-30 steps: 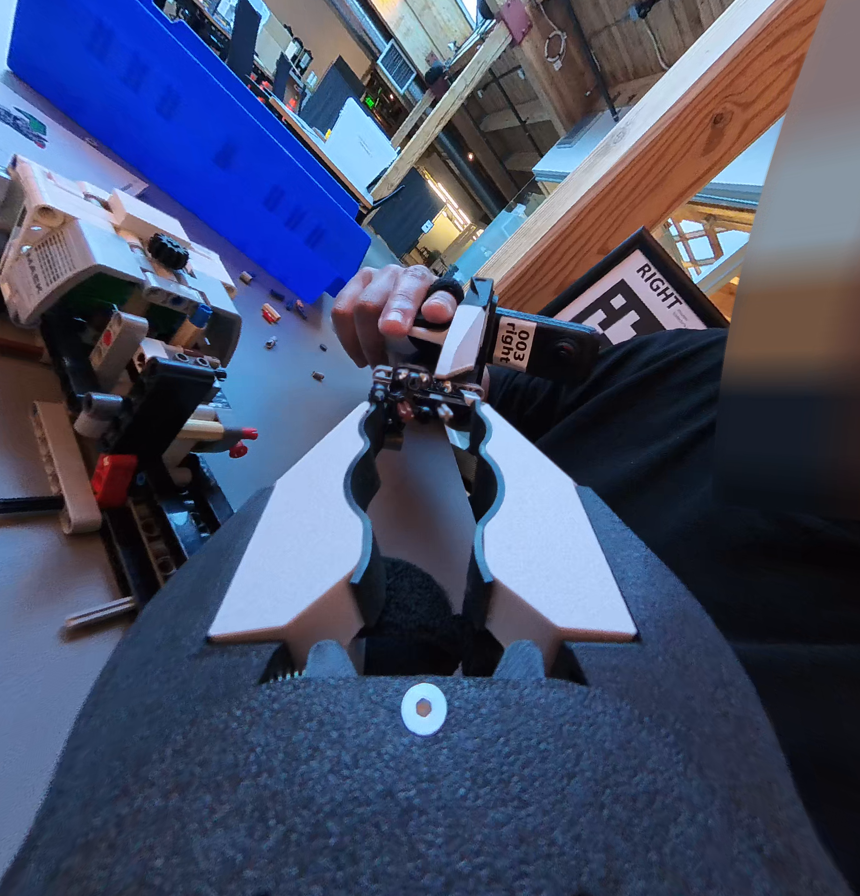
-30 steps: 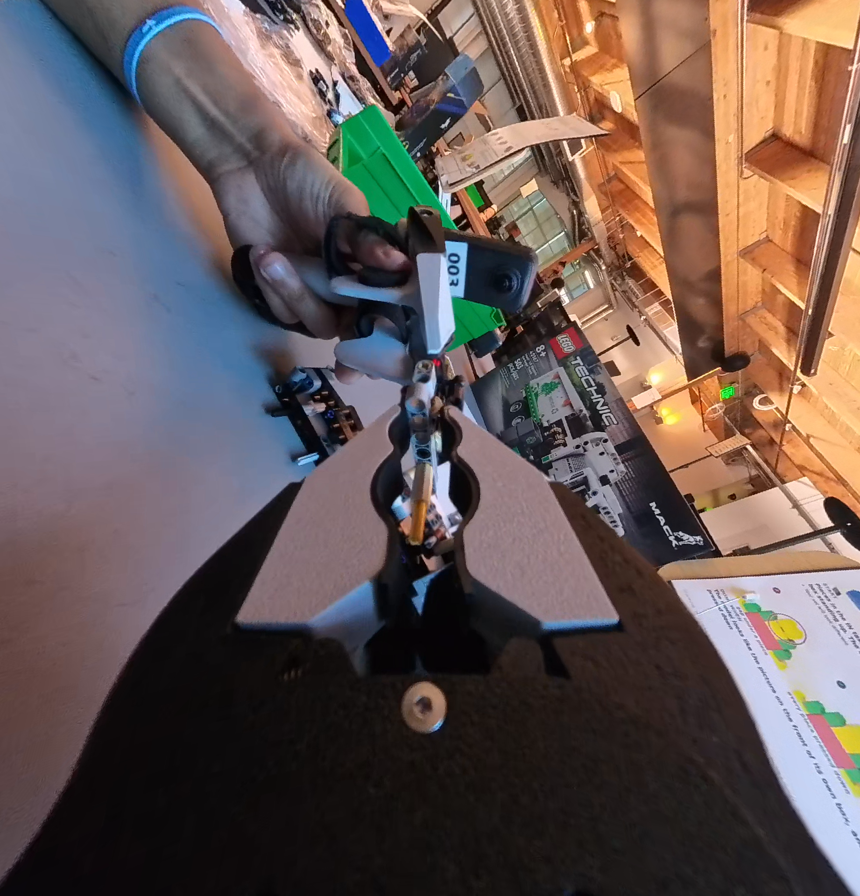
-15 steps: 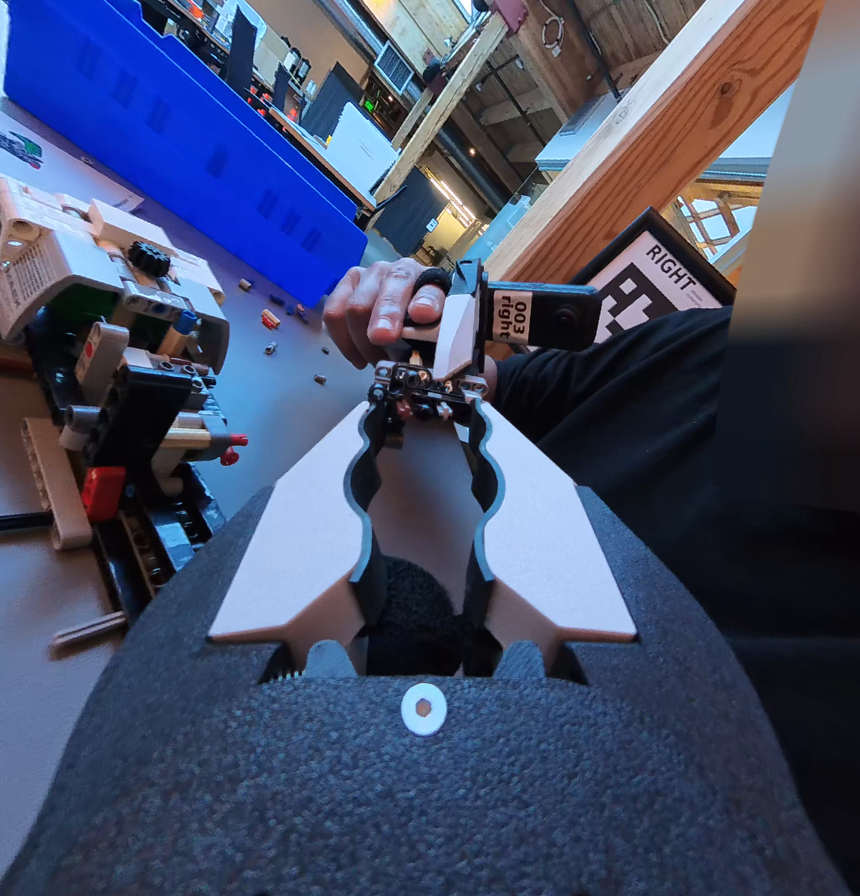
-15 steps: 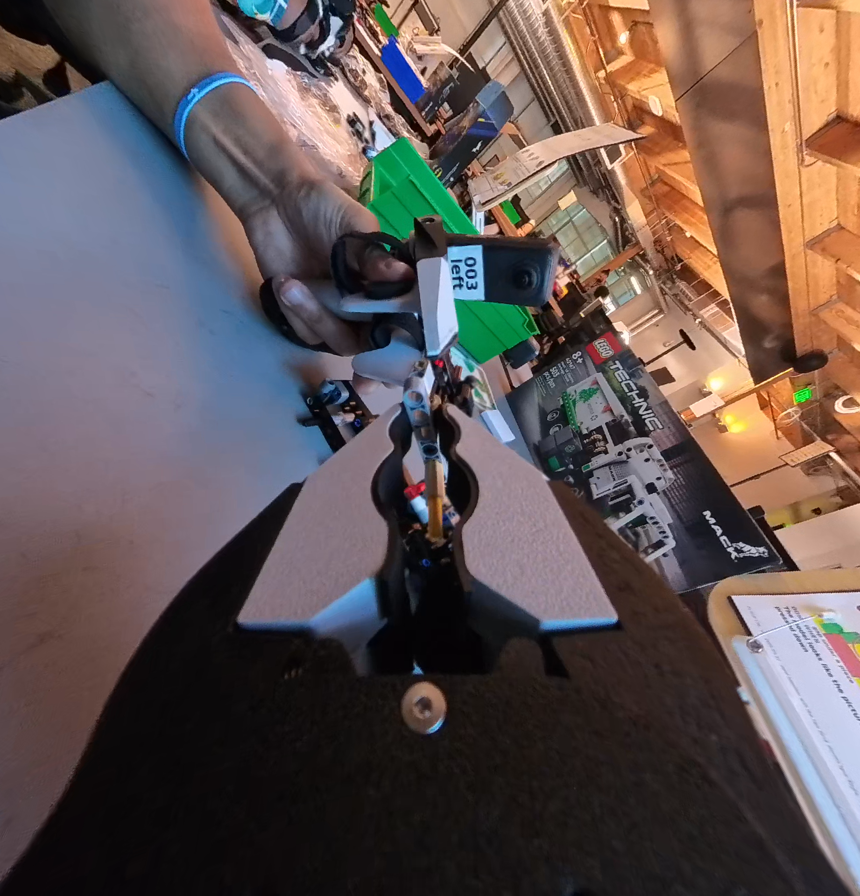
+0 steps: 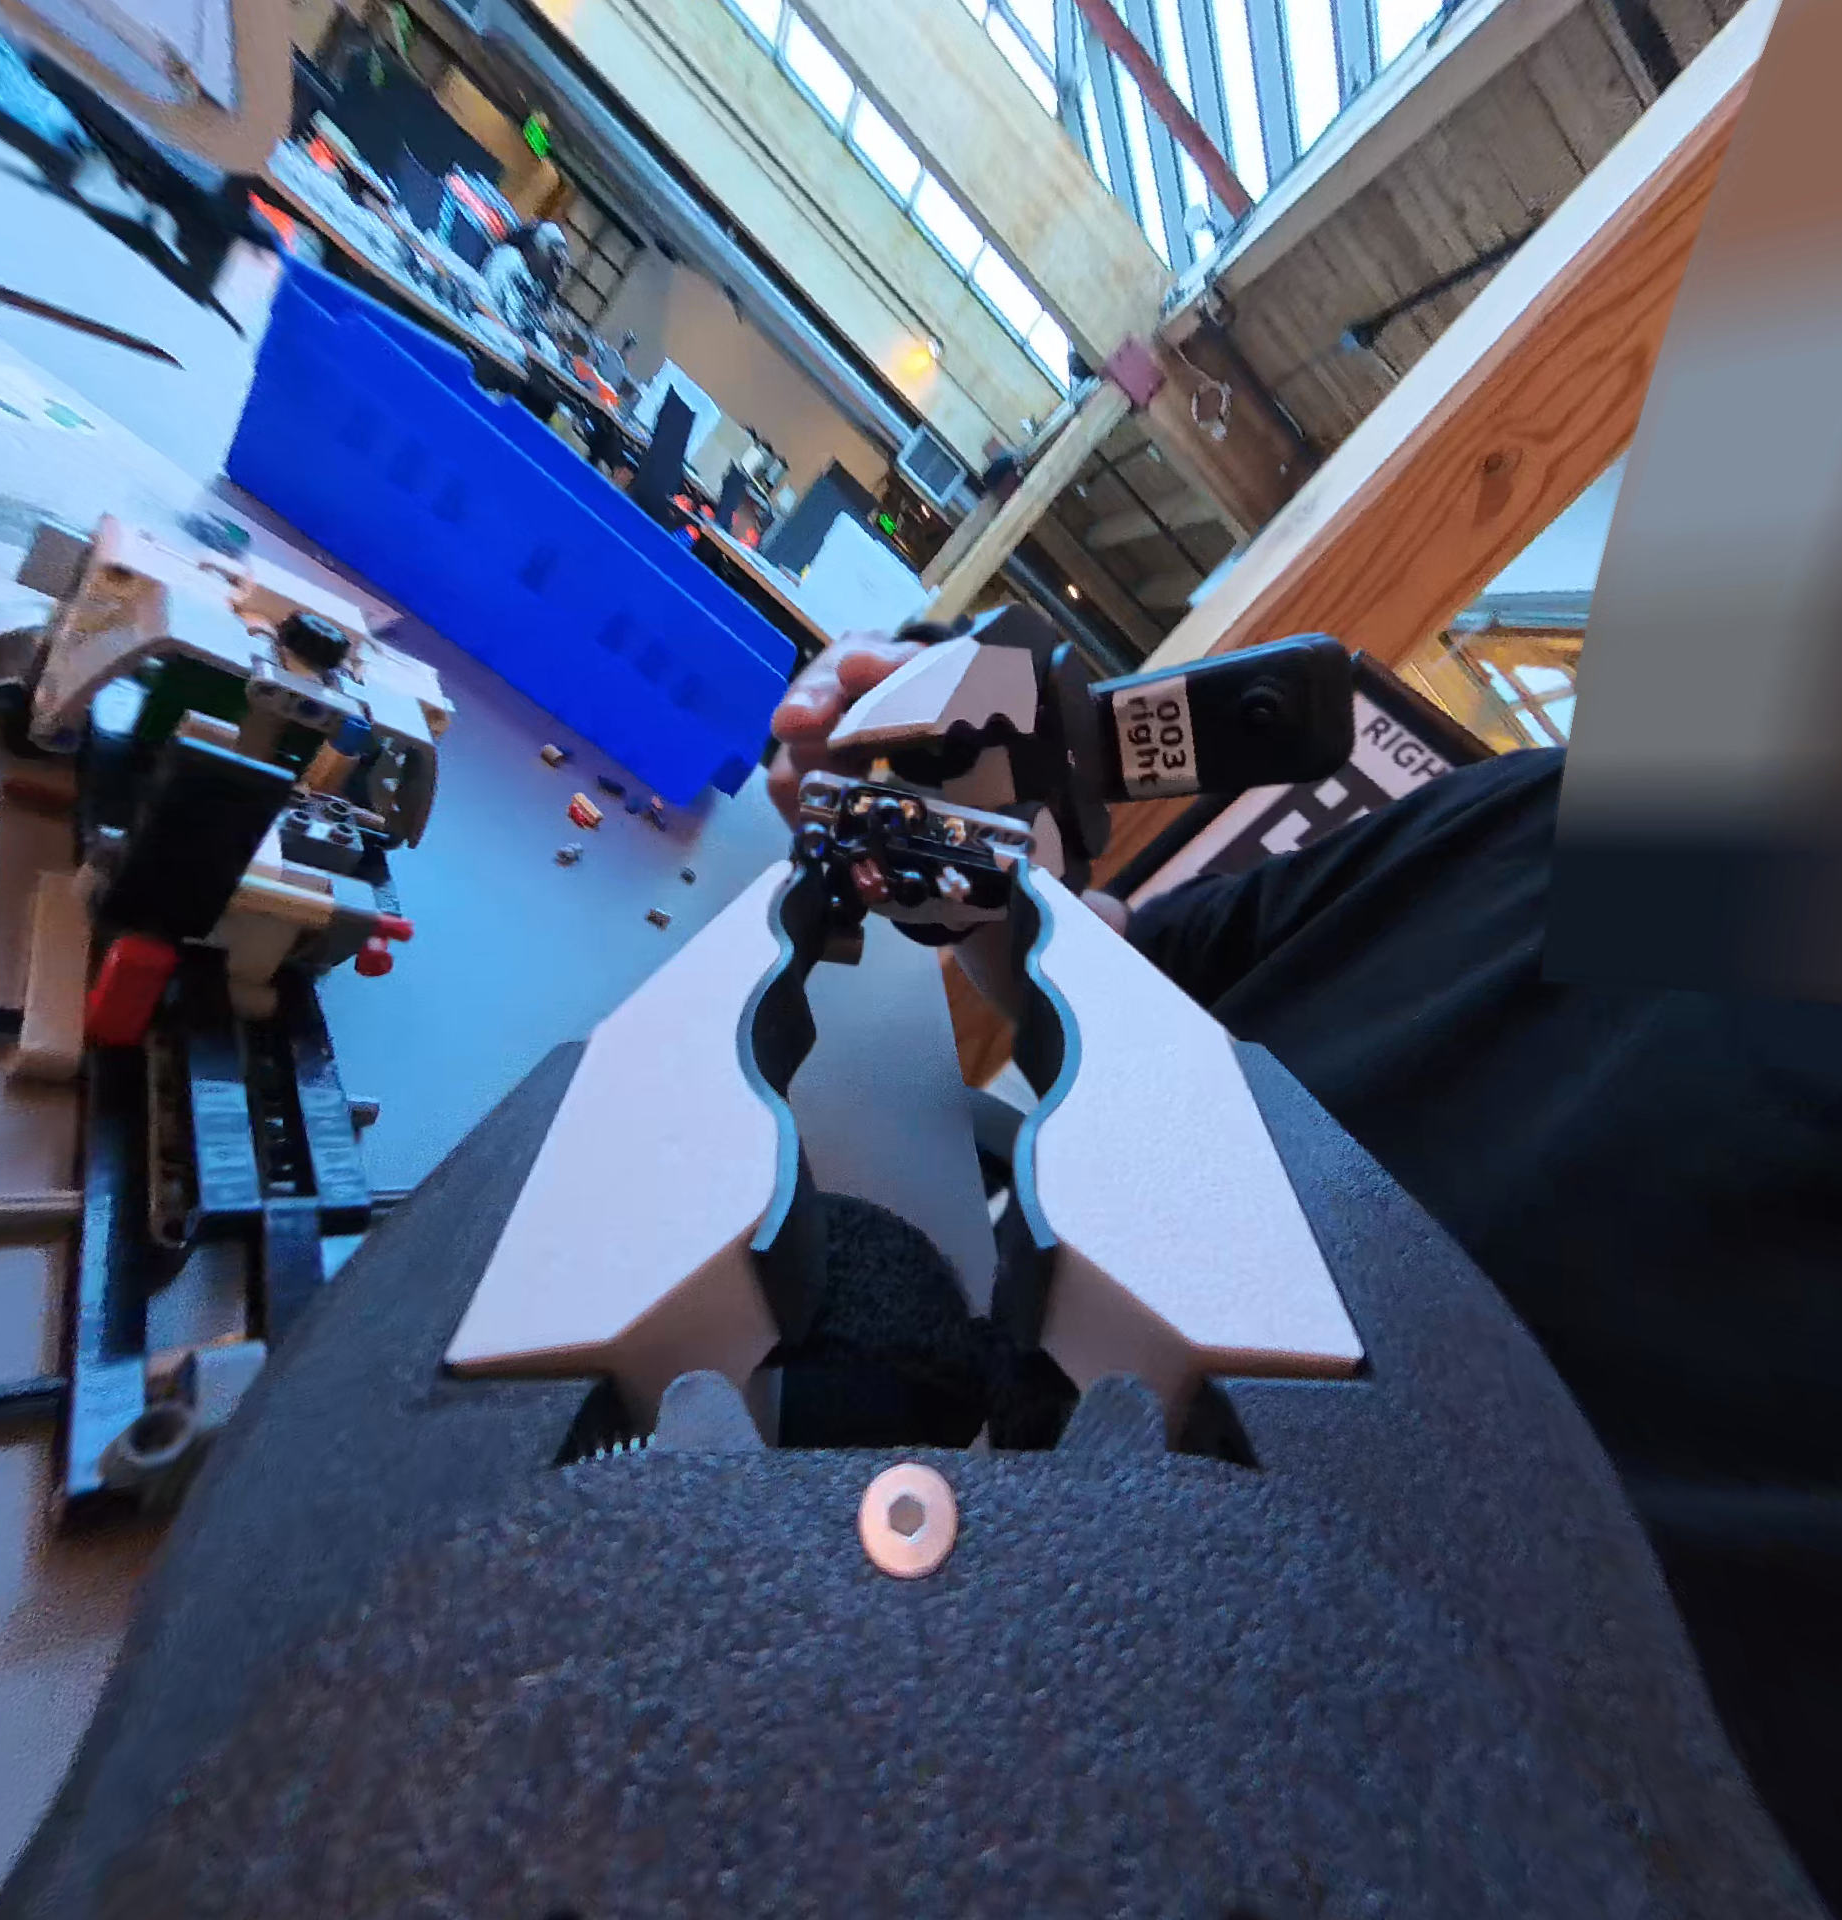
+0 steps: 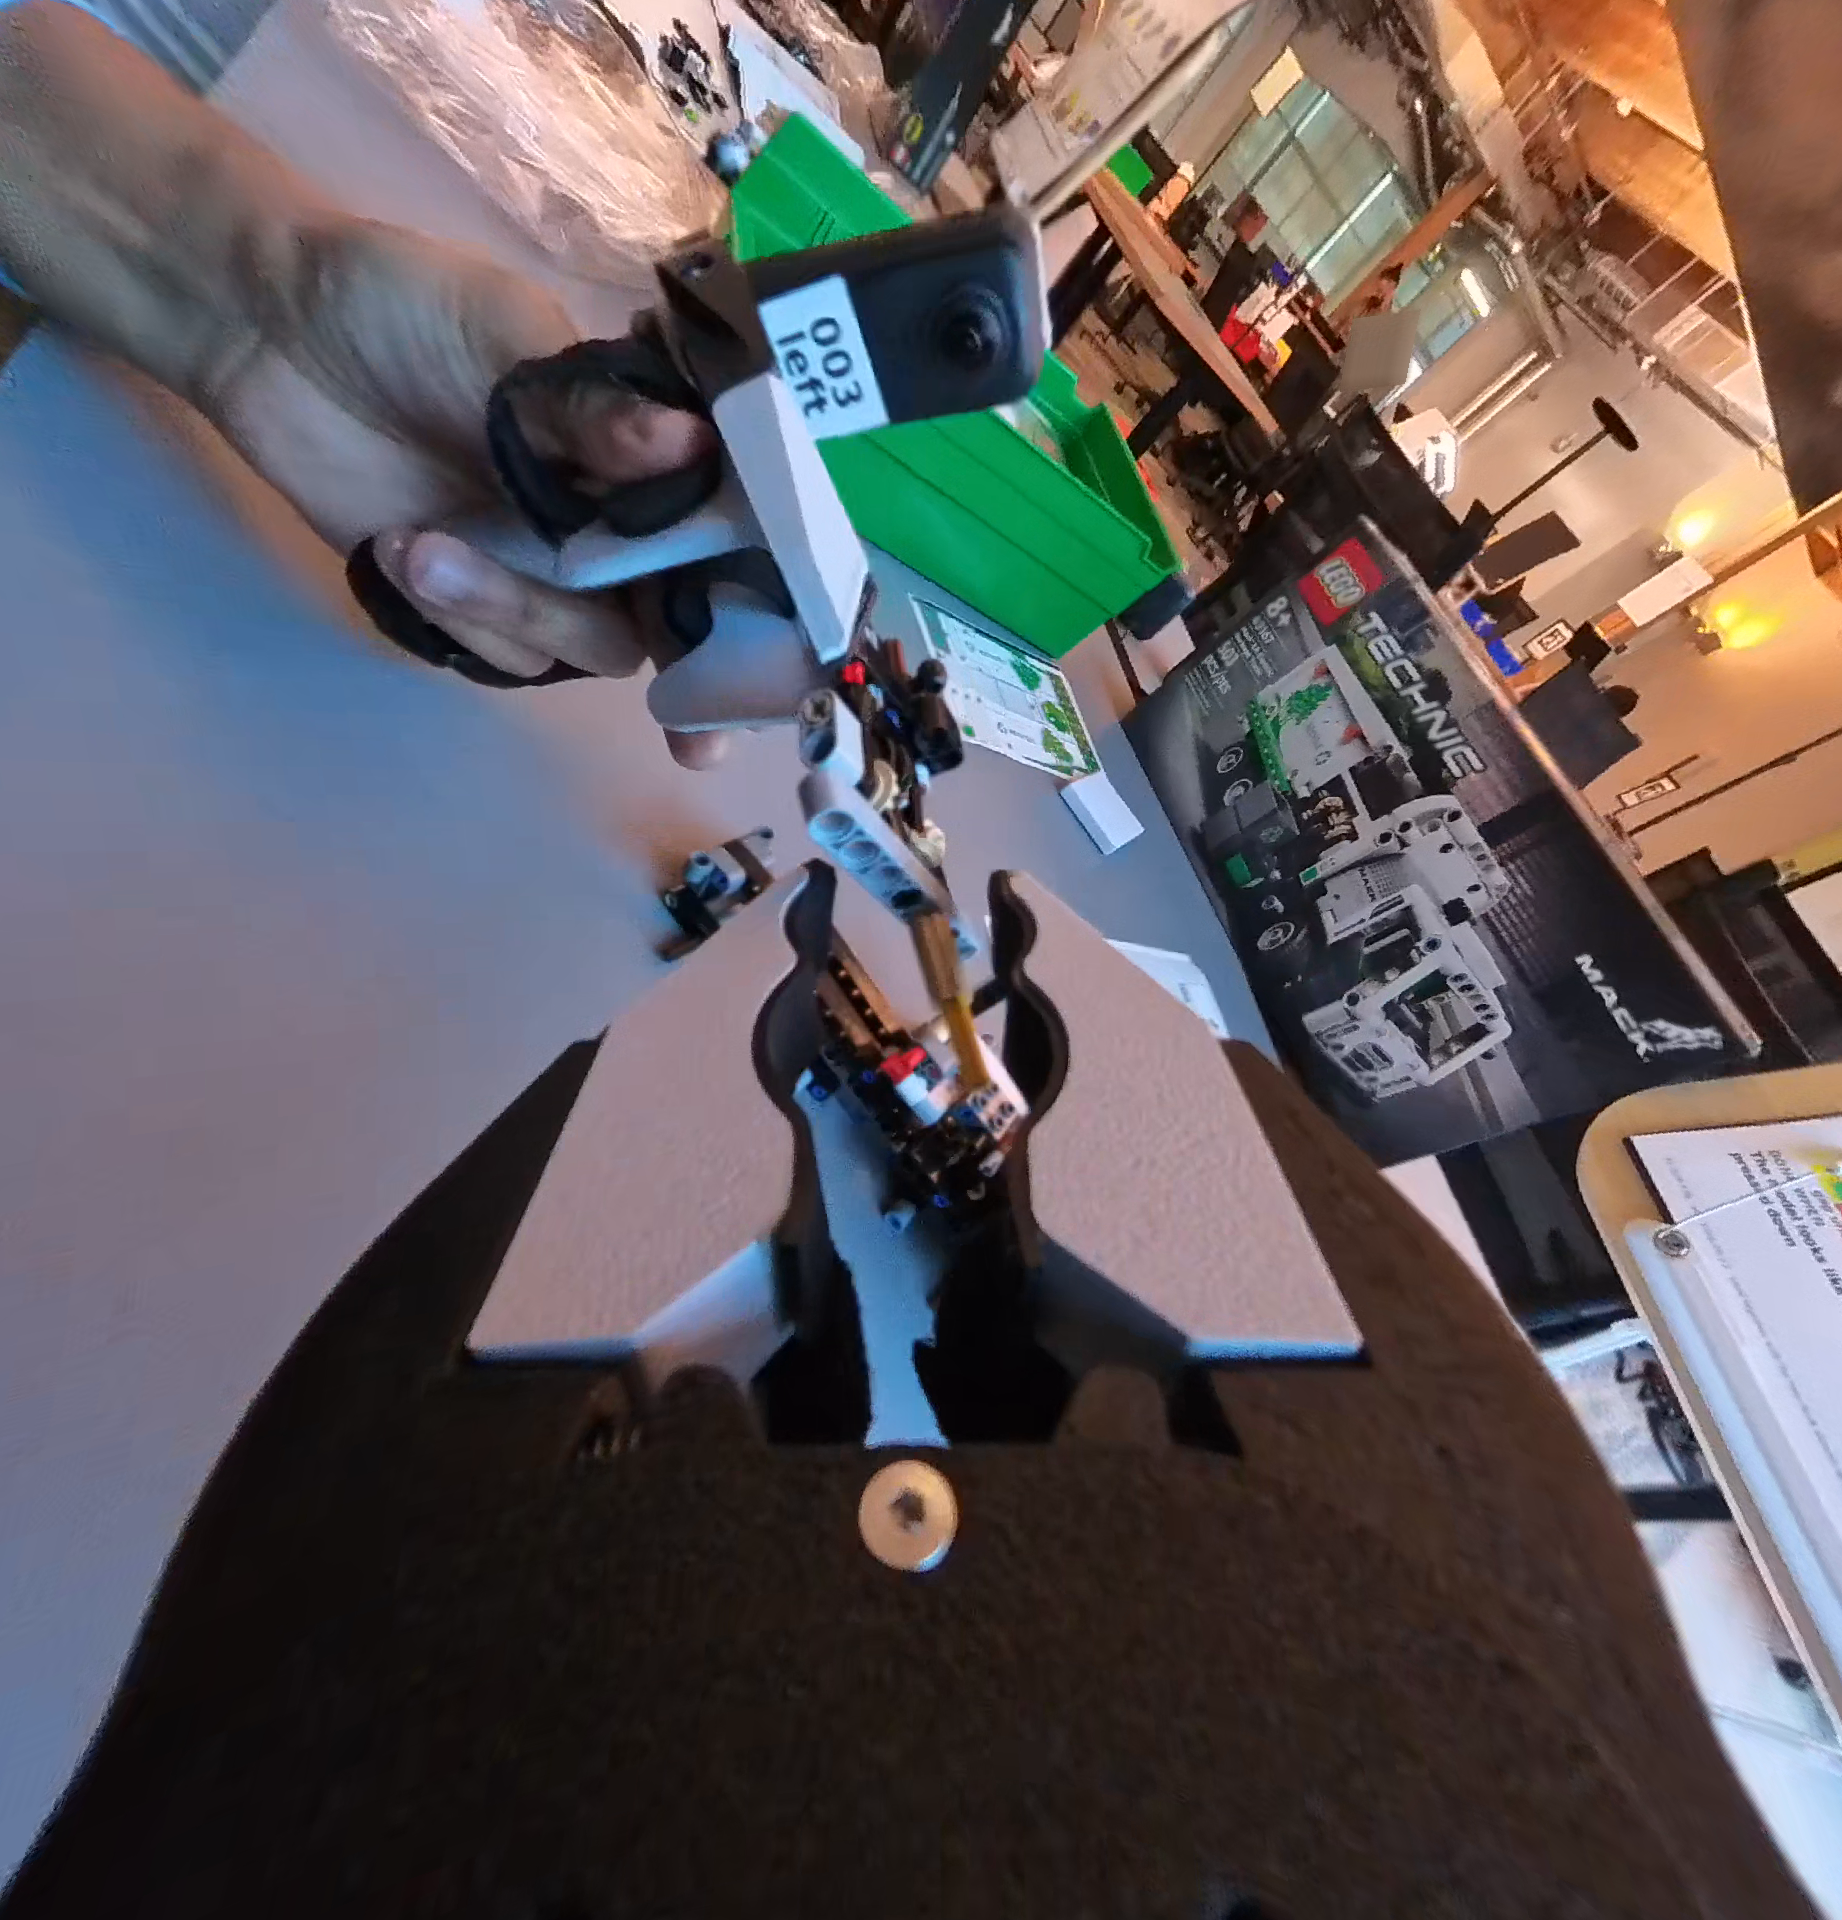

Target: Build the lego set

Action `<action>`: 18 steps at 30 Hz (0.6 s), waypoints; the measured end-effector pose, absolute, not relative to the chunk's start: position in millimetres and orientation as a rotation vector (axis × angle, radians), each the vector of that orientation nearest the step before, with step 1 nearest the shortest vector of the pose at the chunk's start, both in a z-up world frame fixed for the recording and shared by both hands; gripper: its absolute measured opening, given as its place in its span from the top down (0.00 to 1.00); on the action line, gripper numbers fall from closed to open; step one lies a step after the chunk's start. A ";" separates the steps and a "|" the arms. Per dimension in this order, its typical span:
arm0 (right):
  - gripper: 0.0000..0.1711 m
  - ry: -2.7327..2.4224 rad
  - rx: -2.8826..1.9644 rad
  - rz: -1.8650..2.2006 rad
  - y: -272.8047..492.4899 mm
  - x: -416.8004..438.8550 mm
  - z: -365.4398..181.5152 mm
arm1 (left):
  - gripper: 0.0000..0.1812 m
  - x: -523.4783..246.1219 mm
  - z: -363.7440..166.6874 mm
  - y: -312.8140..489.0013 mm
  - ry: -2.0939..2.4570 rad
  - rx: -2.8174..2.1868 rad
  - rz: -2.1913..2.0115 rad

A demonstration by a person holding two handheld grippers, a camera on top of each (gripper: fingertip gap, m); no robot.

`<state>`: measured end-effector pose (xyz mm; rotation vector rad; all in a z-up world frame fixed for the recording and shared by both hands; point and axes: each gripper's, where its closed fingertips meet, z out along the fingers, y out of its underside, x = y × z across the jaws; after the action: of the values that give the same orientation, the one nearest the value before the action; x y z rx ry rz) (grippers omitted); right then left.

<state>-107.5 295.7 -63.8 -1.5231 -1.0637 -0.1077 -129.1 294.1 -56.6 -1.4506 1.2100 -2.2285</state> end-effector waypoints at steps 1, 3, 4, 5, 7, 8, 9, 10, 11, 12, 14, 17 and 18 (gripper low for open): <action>0.83 -1.056 -1.532 -0.113 294.0 -109.6 -63.0 | 0.82 -132.8 -57.0 294.5 1.184 -1.445 -2.210; 0.81 -1.059 -1.569 -0.112 289.9 -114.3 -66.3 | 0.82 -139.5 -59.0 296.2 1.156 -1.443 -2.156; 0.80 -1.057 -1.589 -0.118 288.3 -115.3 -67.9 | 0.82 -143.1 -59.1 297.2 1.141 -1.436 -2.132; 0.78 -1.052 -1.606 -0.124 286.2 -115.6 -68.6 | 0.82 -146.4 -60.0 297.7 1.136 -1.435 -2.105; 0.77 -1.026 -1.662 -0.123 281.4 -111.2 -70.2 | 0.82 -152.4 -64.1 298.9 1.150 -1.429 -2.010; 0.75 -0.992 -1.708 -0.078 277.9 -109.7 -71.0 | 0.82 -154.8 -67.2 299.4 1.168 -1.428 -1.953; 0.74 -0.938 -1.765 0.001 274.1 -109.5 -71.4 | 0.82 -156.9 -70.0 300.6 1.183 -1.426 -1.882; 0.73 -0.872 -1.836 0.117 270.1 -112.8 -73.1 | 0.82 -158.4 -72.9 300.6 1.209 -1.415 -1.805; 0.67 -0.788 -1.914 0.257 267.0 -119.6 -75.4 | 0.82 -159.3 -76.1 299.0 1.246 -1.404 -1.724; 0.65 -0.675 -1.986 0.379 267.2 -125.5 -76.9 | 0.82 -159.6 -78.8 297.1 1.283 -1.389 -1.637; 0.64 -0.459 -2.102 0.594 269.4 -137.9 -83.1 | 0.82 -159.6 -83.6 292.5 1.359 -1.348 -1.463; 0.56 -0.318 -2.206 0.809 269.1 -155.1 -95.0 | 0.82 -159.7 -86.8 288.1 1.434 -1.271 -1.239; 0.56 -0.267 -2.203 0.831 271.6 -154.9 -94.9 | 0.82 -159.6 -87.2 286.4 1.452 -1.248 -1.193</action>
<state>-154.9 271.6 -94.9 -2.2030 -0.2668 0.8314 -159.6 286.4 -87.2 -1.2480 1.4516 -1.1928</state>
